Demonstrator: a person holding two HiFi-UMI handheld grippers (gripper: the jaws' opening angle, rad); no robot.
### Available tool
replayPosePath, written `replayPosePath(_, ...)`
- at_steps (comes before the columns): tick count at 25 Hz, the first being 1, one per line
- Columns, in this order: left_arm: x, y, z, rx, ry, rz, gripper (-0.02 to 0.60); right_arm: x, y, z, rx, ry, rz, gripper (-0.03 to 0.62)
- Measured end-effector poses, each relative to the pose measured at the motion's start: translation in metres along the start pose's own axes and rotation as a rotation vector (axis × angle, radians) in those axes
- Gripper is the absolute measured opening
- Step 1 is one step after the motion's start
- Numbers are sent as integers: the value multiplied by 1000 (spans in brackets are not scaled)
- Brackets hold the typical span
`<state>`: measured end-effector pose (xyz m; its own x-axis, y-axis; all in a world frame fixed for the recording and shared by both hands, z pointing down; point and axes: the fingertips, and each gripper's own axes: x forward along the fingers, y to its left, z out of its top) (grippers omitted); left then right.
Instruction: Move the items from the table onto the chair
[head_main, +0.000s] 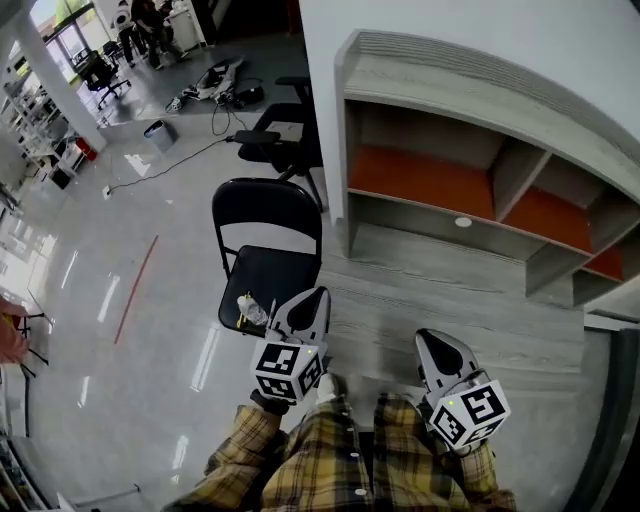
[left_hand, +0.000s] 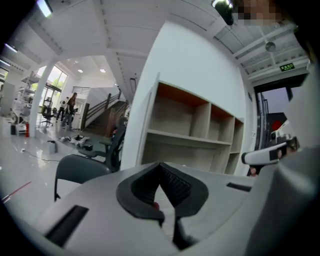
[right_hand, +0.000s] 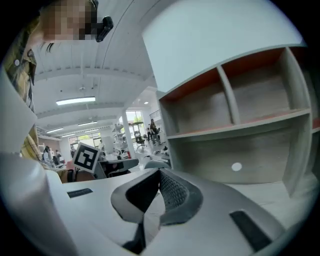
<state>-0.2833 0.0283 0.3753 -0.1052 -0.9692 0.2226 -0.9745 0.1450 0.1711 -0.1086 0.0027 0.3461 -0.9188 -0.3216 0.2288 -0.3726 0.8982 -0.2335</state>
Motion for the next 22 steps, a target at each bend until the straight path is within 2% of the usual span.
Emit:
replayPosePath(4,21,-116,18,6,-13,-150,5,-75,-58,7,16,-55,-132,17)
replayPosePath(10,38,-256,1,-22,29,-296,3,-161,-129,8,-13,-72,-268,17)
replayPosePath(16,40,-339,-16,-3,68,-379,3,-213,-164,-5,10,-62,-300,17)
replayPosePath(22,37,-386,-29,38,92,-422,3,-235,-180,-15,21,-55,-298,17)
